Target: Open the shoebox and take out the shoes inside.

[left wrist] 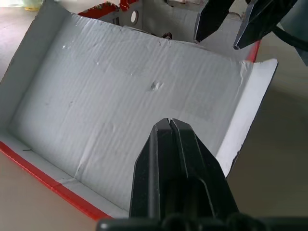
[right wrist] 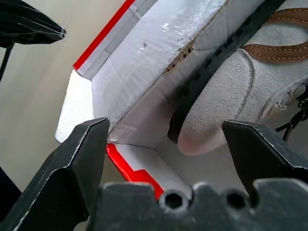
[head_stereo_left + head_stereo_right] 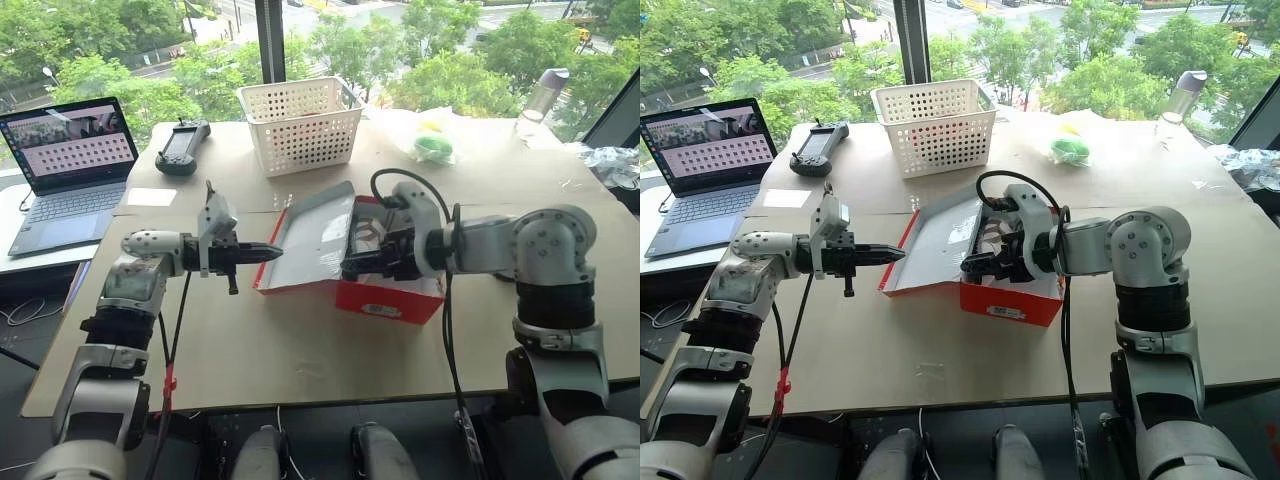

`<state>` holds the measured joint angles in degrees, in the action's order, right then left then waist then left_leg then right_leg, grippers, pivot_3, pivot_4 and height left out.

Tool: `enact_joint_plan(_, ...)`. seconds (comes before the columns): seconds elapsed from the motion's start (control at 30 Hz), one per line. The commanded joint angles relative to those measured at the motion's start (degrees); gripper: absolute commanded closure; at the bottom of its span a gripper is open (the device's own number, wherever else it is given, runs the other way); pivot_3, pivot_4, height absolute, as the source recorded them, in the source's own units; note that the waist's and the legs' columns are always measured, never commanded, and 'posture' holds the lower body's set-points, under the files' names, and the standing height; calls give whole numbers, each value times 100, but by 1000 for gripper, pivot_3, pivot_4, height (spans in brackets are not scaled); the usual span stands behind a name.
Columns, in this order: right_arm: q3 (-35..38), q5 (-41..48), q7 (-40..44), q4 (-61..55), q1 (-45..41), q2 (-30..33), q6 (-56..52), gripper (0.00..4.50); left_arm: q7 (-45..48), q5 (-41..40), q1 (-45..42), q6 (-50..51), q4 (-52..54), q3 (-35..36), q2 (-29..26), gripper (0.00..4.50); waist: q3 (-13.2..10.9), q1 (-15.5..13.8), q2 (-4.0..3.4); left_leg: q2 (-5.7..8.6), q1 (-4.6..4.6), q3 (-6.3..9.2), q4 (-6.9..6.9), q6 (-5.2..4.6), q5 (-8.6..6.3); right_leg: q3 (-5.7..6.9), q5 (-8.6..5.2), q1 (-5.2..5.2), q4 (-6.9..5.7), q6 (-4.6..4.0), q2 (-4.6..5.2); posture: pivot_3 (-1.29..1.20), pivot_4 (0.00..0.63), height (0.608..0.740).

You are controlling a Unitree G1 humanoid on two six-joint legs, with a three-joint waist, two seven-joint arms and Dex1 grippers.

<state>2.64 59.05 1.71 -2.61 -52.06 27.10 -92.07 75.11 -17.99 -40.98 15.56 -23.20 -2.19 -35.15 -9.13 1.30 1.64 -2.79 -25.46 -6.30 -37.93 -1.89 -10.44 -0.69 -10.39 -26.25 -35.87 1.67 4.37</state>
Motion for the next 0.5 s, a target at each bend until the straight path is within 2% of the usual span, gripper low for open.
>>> enact_joint_plan(0.03,63,-353,-61,42,-31,-72,-43,61,-47,-80,-17,67,228,131,-84,4500,0,3,0,0,0,0,0,0,0,0,0,0,0,0,0,0,150,733)
enact_joint_plan(0.33,-210,-1451,259,435,213,-233,447,61,-79,-102,35,119,323,152,-105,4500,0,16,0,0,-1,-2,0,0,0,0,0,0,1,1,-2,0,150,733)
enact_joint_plan(0.5,-177,-1766,498,494,269,-328,520,61,-79,-101,14,113,295,162,-118,4500,0,14,0,1,-1,-2,0,0,0,2,0,0,0,1,-1,0,150,733)
